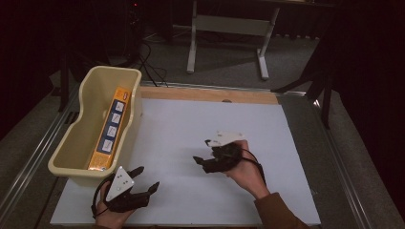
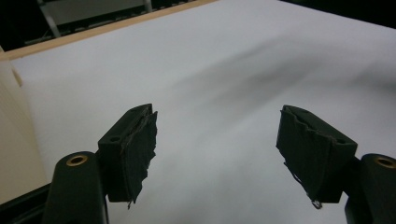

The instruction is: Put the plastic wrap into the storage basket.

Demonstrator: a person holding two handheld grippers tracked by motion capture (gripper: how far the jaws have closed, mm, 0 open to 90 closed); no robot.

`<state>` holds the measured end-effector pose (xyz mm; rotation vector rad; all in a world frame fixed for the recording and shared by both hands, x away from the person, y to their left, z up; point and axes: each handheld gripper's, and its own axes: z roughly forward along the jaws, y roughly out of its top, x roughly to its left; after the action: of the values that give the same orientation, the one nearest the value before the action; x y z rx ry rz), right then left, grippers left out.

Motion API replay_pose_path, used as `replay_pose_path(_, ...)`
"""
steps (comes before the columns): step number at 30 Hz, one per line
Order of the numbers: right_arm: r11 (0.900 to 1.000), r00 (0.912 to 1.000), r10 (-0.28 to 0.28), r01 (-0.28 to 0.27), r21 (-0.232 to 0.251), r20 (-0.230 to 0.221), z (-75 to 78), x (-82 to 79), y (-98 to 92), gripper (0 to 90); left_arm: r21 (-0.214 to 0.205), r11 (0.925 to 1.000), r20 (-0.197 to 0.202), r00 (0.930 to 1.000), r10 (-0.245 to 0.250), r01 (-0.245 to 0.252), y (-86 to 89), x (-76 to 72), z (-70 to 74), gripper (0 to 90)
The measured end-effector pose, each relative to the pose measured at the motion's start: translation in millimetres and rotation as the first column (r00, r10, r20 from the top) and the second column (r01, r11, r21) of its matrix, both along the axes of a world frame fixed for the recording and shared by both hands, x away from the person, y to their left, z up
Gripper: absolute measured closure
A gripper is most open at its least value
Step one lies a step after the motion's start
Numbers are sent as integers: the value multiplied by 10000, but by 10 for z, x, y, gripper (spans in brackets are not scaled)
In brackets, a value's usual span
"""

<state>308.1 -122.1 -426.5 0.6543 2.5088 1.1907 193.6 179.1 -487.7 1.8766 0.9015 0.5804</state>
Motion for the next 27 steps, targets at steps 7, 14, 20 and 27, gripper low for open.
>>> replay_pose_path(7,9874,9898,-1331,1279,936,516,-314,-224,-676,296,2,9998,26,9998,216,-216,13,7,3,282)
replay_pose_path(14,9457,9730,-2287,2149,2438,296,-391,-460,-1227,283,54,9992,33,9992,400,-400,11,16,-6,283)
replay_pose_path(20,9306,9554,-2790,2442,2726,966,-472,-680,-1514,279,123,9991,22,9992,401,-401,0,23,-7,282)
replay_pose_path(27,9459,9577,-2594,2258,2329,1250,-555,-753,-1542,272,120,9989,60,9990,447,-447,2,21,-1,282)
